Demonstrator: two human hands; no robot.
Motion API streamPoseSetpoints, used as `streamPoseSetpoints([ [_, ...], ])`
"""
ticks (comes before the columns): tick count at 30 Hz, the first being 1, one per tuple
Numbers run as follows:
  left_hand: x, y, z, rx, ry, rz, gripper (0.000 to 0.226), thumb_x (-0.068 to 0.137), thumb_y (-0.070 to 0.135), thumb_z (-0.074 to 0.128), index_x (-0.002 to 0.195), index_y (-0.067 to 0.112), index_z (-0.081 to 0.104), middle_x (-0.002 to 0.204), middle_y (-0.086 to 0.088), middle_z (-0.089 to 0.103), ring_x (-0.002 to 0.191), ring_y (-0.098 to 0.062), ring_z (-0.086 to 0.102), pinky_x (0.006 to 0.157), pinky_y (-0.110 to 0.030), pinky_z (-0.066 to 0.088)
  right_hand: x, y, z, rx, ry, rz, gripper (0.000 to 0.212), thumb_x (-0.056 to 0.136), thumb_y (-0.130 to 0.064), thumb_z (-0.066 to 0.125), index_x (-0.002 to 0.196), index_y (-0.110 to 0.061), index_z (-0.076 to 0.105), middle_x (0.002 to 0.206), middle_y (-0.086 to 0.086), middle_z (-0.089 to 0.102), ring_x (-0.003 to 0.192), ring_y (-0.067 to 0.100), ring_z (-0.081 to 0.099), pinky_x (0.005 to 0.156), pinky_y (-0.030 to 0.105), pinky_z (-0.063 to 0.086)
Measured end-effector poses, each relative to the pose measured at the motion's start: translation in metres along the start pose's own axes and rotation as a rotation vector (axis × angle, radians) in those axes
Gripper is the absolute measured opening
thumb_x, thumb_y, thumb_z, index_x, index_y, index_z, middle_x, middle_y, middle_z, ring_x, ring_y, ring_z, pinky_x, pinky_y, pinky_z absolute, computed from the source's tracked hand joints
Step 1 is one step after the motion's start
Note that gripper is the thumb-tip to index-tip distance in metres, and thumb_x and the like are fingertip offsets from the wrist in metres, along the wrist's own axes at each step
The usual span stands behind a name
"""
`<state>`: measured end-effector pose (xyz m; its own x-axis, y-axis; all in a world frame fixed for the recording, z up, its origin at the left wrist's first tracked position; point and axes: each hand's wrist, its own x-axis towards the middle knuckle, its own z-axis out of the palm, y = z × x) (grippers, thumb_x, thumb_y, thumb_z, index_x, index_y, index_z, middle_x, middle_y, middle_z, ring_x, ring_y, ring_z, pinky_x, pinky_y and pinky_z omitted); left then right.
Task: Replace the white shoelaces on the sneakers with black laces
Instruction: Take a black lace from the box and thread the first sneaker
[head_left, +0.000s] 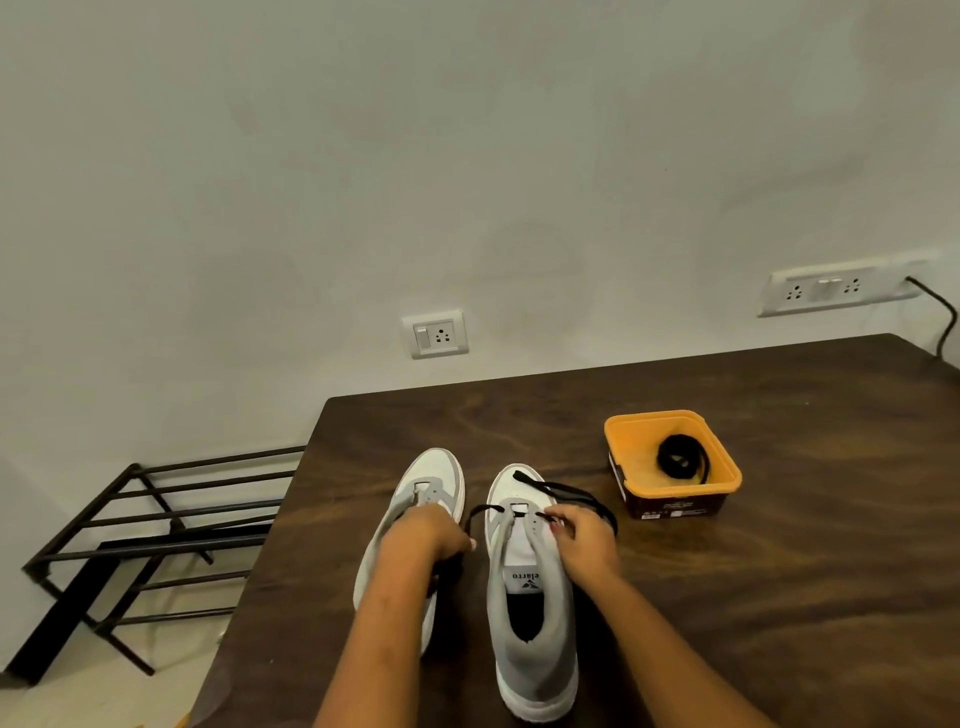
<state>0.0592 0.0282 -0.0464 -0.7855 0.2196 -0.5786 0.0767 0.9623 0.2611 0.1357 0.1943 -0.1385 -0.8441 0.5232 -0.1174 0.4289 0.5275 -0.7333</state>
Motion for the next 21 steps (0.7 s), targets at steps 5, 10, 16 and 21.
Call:
streamPoseSetpoints([
  [5,0.013,0.013,0.04,-0.131,0.287,0.168,0.045,0.093,0.047,0.045,0.127,0.019,0.052,0.13,-0.009,0.057,0.121,-0.028,0.051,0.101,-0.035,0.04,-0.004,0.003,-0.009,-0.041,0.024,-0.013,0.006,0.092,-0.021,0.058,0.09,-0.022,0.064,0.099,0.0,0.066,0.094,0.018,0.061,0.08,0.028,0.047],
  [10,0.018,0.026,0.057,-0.18,0.235,0.348,0.051,0.095,0.044,0.043,0.141,0.021,0.041,0.138,-0.012,0.049,0.128,-0.03,0.044,0.107,-0.037,0.034,0.003,-0.009,-0.012,-0.079,0.008,-0.034,0.007,0.097,-0.017,0.043,0.09,-0.018,0.045,0.097,0.008,0.064,0.09,0.026,0.058,0.073,0.033,0.045],
  [16,0.024,0.025,0.068,-0.152,0.282,0.353,0.041,0.097,0.019,0.041,0.136,0.014,0.047,0.135,-0.012,0.049,0.123,-0.028,0.049,0.102,-0.036,0.039,0.006,-0.013,-0.012,0.02,0.065,0.04,0.014,0.093,-0.007,0.034,0.089,-0.02,0.04,0.094,-0.003,0.065,0.084,0.021,0.052,0.068,0.028,0.036],
  [21,0.023,0.028,0.074,-0.151,0.37,0.328,0.041,0.097,0.02,0.037,0.138,0.019,0.046,0.135,-0.009,0.049,0.12,-0.028,0.052,0.098,-0.037,0.042,0.013,-0.007,-0.012,0.302,0.022,0.114,0.019,0.099,-0.015,0.038,0.083,-0.02,0.045,0.082,-0.002,0.069,0.087,0.023,0.065,0.083,0.04,0.051],
])
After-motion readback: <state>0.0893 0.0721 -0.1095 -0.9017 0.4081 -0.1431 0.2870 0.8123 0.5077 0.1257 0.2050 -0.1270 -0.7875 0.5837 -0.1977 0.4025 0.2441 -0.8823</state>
